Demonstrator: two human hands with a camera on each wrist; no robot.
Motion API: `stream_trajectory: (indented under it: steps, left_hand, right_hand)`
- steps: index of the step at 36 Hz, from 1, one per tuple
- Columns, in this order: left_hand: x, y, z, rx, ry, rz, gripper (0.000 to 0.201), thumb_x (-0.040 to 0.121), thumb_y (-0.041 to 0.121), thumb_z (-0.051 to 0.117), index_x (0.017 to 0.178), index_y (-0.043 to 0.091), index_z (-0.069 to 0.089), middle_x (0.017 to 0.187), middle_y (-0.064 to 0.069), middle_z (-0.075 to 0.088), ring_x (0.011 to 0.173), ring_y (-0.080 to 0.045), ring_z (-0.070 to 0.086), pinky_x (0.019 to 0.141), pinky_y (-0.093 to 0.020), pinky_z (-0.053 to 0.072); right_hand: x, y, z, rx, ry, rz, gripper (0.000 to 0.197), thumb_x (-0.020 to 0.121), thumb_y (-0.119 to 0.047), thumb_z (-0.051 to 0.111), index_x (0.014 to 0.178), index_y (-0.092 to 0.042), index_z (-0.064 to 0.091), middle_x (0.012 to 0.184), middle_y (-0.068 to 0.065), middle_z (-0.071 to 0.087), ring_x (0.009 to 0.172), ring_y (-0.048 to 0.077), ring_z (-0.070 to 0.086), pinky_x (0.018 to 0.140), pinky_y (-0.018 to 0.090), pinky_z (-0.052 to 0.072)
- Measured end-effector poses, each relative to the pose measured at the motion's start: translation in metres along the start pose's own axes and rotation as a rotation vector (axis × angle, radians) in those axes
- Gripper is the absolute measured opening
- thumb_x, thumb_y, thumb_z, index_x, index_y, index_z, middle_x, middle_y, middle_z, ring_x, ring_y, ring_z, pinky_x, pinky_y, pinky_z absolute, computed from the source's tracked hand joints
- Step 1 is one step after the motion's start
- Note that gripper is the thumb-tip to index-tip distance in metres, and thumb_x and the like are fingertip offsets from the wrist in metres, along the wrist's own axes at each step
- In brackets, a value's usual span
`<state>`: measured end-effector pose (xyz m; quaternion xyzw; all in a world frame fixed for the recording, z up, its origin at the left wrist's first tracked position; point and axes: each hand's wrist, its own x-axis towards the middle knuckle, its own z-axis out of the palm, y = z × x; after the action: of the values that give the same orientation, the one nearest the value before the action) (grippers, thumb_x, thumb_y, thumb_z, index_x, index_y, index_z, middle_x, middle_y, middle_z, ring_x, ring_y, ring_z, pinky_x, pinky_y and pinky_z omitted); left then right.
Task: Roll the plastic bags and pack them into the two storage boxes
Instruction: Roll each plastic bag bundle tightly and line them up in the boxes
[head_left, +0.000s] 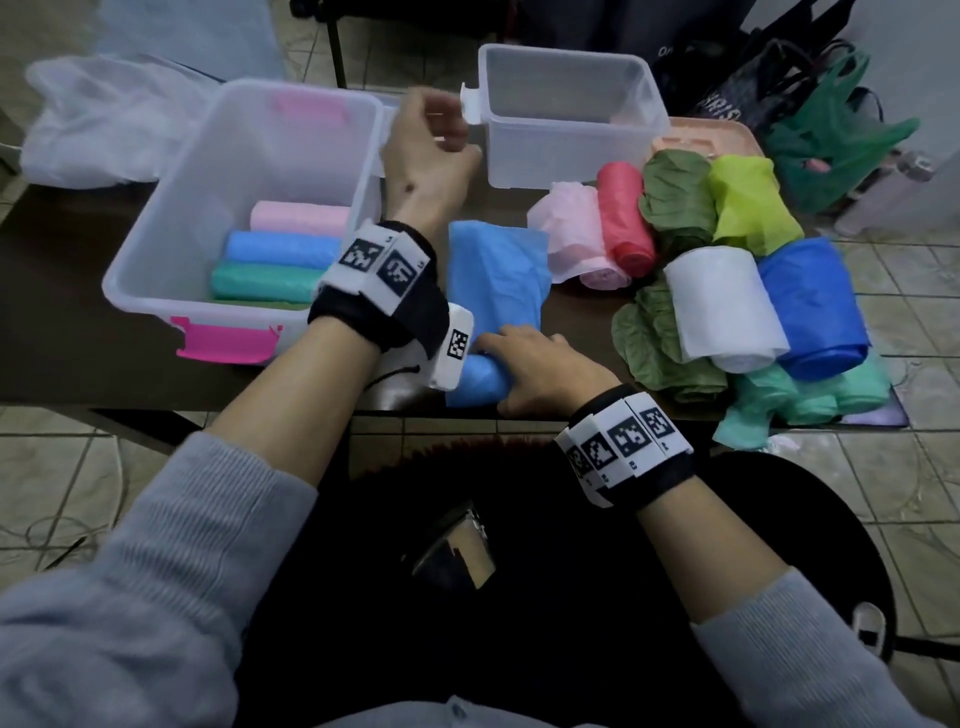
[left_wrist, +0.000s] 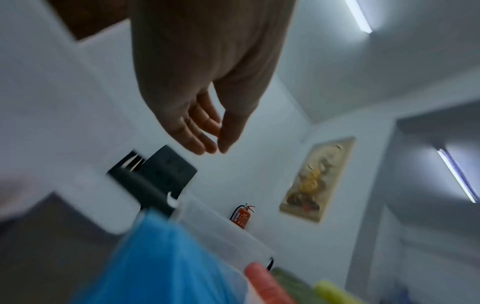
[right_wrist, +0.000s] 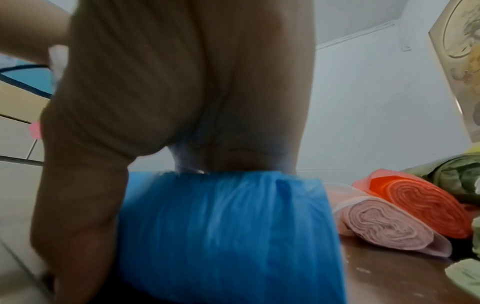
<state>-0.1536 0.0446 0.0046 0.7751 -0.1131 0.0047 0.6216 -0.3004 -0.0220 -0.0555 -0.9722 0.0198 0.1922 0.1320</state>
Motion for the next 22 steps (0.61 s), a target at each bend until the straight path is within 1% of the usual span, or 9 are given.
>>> stream_trajectory:
  steps: [2,3,6,9,11,14,17,19,22]
  left_hand:
    - [-0.003,-0.001,0.004,0.294,-0.217,0.170,0.029,0.081,0.002,0.057,0.107,0.013,0.061,0.100,0.001,0.066,0.089,-0.012,0.061,0.083,-0.021,0.051]
    - [-0.005,-0.004,0.007,0.464,-0.365,0.218,0.030,0.083,0.005,0.056,0.111,0.013,0.062,0.108,-0.002,0.066,0.097,-0.016,0.061,0.088,-0.024,0.049]
    - [-0.014,-0.026,0.018,0.886,-0.778,0.184,0.036,0.092,0.017,0.055,0.128,0.019,0.056,0.133,-0.006,0.055,0.118,-0.024,0.054,0.099,-0.032,0.042]
    - [-0.022,-0.052,0.025,1.015,-1.001,0.110,0.047,0.096,0.024,0.049,0.142,0.024,0.040,0.151,-0.006,0.033,0.136,-0.025,0.035,0.110,-0.035,0.026]
    - [-0.024,-0.064,0.027,1.014,-1.052,0.112,0.053,0.097,0.028,0.047,0.147,0.025,0.029,0.157,-0.005,0.017,0.143,-0.023,0.022,0.114,-0.037,0.017]
    - [-0.026,-0.071,0.023,1.031,-1.080,0.125,0.059,0.098,0.039,0.042,0.150,0.027,0.017,0.160,-0.004,0.001,0.146,-0.022,0.009,0.117,-0.045,0.012]
    - [-0.026,-0.074,0.019,1.014,-1.091,0.140,0.061,0.099,0.042,0.037,0.151,0.027,0.009,0.160,-0.003,-0.006,0.147,-0.017,-0.003,0.116,-0.045,0.004]
    - [-0.026,-0.074,0.017,1.018,-1.093,0.142,0.062,0.099,0.044,0.036,0.151,0.027,0.008,0.159,-0.002,-0.007,0.147,-0.017,-0.006,0.117,-0.045,0.002]
    - [-0.026,-0.075,0.017,1.039,-1.109,0.148,0.064,0.098,0.048,0.036,0.151,0.029,0.006,0.159,-0.002,-0.009,0.146,-0.017,-0.008,0.118,-0.047,0.002]
  right_hand:
    - [0.000,0.000,-0.001,-0.002,0.016,-0.011,0.052,0.076,-0.018,0.061,0.126,-0.026,0.047,0.116,0.002,0.051,0.115,0.023,0.045,0.086,0.040,0.032]
    - [0.000,0.000,-0.001,-0.008,0.026,-0.018,0.051,0.076,-0.018,0.061,0.124,-0.026,0.049,0.115,0.002,0.052,0.114,0.023,0.046,0.084,0.039,0.032]
    - [0.002,0.000,-0.002,-0.021,0.048,-0.035,0.050,0.073,-0.018,0.062,0.122,-0.025,0.051,0.115,0.001,0.055,0.113,0.023,0.049,0.081,0.037,0.034]
    - [0.004,0.001,-0.001,-0.030,0.028,-0.044,0.050,0.074,-0.019,0.063,0.122,-0.022,0.051,0.119,0.002,0.054,0.114,0.023,0.047,0.082,0.037,0.037]
    - [0.005,0.002,0.000,-0.025,0.016,-0.055,0.051,0.074,-0.019,0.064,0.123,-0.021,0.050,0.121,0.002,0.052,0.116,0.023,0.046,0.084,0.038,0.039]
    - [0.005,0.004,0.001,0.004,0.014,-0.074,0.051,0.073,-0.016,0.065,0.121,-0.019,0.047,0.123,0.003,0.051,0.117,0.024,0.045,0.081,0.036,0.038]
    - [0.006,0.002,0.002,0.003,0.009,-0.083,0.047,0.074,-0.014,0.063,0.116,-0.018,0.044,0.116,0.002,0.056,0.110,0.026,0.052,0.076,0.034,0.036]
    - [0.007,0.000,0.001,0.006,-0.010,-0.086,0.050,0.074,-0.013,0.064,0.119,-0.019,0.044,0.117,0.003,0.058,0.109,0.027,0.053,0.076,0.032,0.037]
    - [0.007,-0.002,-0.004,0.060,-0.012,-0.098,0.056,0.071,-0.014,0.066,0.123,-0.019,0.046,0.120,0.005,0.058,0.109,0.028,0.053,0.083,0.034,0.046]
